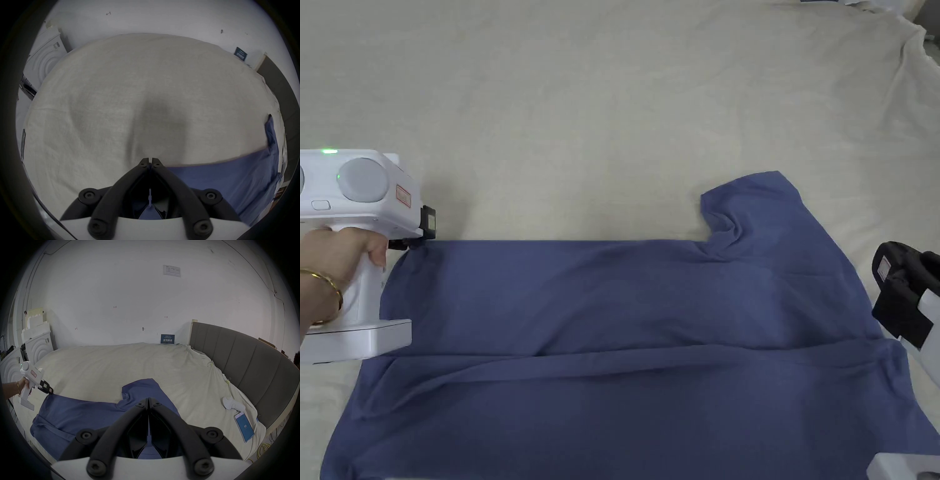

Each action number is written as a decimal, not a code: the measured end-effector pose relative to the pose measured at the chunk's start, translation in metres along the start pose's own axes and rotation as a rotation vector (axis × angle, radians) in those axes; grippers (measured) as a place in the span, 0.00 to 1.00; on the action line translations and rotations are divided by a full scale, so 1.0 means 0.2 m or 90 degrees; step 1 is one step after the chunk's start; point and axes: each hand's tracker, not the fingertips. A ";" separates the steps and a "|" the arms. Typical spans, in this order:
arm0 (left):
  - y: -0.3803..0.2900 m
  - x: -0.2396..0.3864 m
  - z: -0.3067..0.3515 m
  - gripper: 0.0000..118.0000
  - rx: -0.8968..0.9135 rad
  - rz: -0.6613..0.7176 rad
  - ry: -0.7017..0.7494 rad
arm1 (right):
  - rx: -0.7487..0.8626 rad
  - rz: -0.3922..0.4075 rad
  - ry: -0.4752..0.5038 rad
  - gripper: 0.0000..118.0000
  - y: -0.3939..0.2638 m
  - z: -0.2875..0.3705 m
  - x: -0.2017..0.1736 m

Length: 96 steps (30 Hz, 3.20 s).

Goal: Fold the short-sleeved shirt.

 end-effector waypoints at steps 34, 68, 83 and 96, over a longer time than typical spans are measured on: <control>-0.19 -0.03 0.46 0.00 0.198 0.063 -0.025 | -0.469 -0.086 -0.072 0.38 -0.04 -1.32 0.37; -0.84 -0.19 0.89 0.00 0.184 0.036 -0.044 | -0.251 -0.036 0.013 0.00 -0.04 0.11 0.52; -1.24 -0.24 0.55 0.18 0.044 0.071 -0.004 | -0.412 -0.156 -0.032 0.03 -0.74 0.13 0.58; -0.92 -0.23 1.06 0.95 0.263 0.079 -0.066 | -0.080 0.014 -0.103 0.92 -0.10 0.50 0.50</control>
